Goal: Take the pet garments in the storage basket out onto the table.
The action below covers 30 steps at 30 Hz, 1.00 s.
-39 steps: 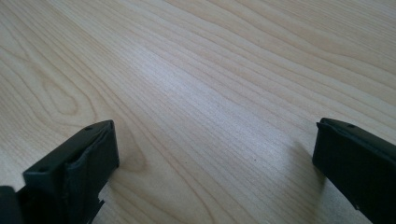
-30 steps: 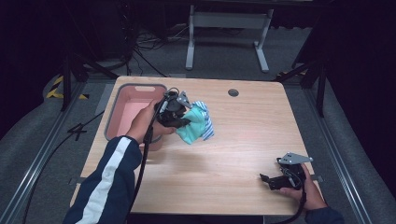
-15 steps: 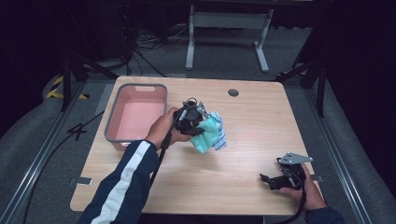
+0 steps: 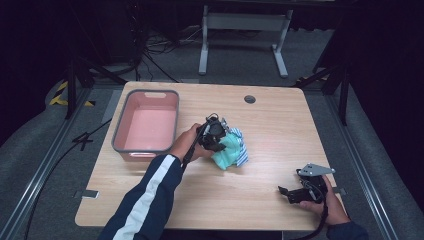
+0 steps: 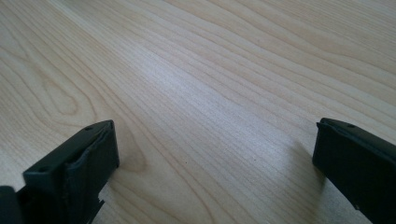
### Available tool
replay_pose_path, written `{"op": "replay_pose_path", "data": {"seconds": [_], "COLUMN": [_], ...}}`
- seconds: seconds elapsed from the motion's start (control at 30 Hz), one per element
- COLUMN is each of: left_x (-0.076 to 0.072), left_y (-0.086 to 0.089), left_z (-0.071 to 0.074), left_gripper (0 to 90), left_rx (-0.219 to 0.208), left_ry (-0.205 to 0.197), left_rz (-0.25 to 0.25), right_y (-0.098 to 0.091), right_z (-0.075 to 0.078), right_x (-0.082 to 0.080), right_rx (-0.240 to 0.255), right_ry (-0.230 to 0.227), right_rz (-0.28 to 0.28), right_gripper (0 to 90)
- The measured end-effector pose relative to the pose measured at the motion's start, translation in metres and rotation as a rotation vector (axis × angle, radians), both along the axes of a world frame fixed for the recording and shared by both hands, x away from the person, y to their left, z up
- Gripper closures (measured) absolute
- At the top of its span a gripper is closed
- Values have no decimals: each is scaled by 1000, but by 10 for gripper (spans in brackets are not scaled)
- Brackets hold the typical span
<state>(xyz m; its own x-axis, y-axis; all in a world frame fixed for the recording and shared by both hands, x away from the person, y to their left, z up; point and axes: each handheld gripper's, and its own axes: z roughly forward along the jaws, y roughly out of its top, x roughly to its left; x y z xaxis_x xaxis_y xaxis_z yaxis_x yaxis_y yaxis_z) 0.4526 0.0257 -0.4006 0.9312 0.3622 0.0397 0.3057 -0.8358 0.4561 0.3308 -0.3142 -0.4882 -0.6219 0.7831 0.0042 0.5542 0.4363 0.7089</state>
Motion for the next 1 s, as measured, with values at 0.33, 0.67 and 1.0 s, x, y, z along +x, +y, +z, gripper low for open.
{"op": "replay_pose_path", "data": {"seconds": [0.33, 0.67, 1.0], "left_x": [-3, -7, -14], "left_y": [-10, -7, -1], "left_z": [-22, -18, -2], "left_gripper": [736, 530, 313], "left_rx": [61, 46, 34], "left_ry": [7, -11, -63], "left_rz": [-6, 26, 45], "right_y": [0, 0, 0], "right_z": [0, 0, 0], "right_x": [0, 0, 0], "right_rx": [0, 0, 0], "right_ry": [0, 0, 0], "right_rz": [0, 0, 0], "right_gripper": [5, 5, 5]}}
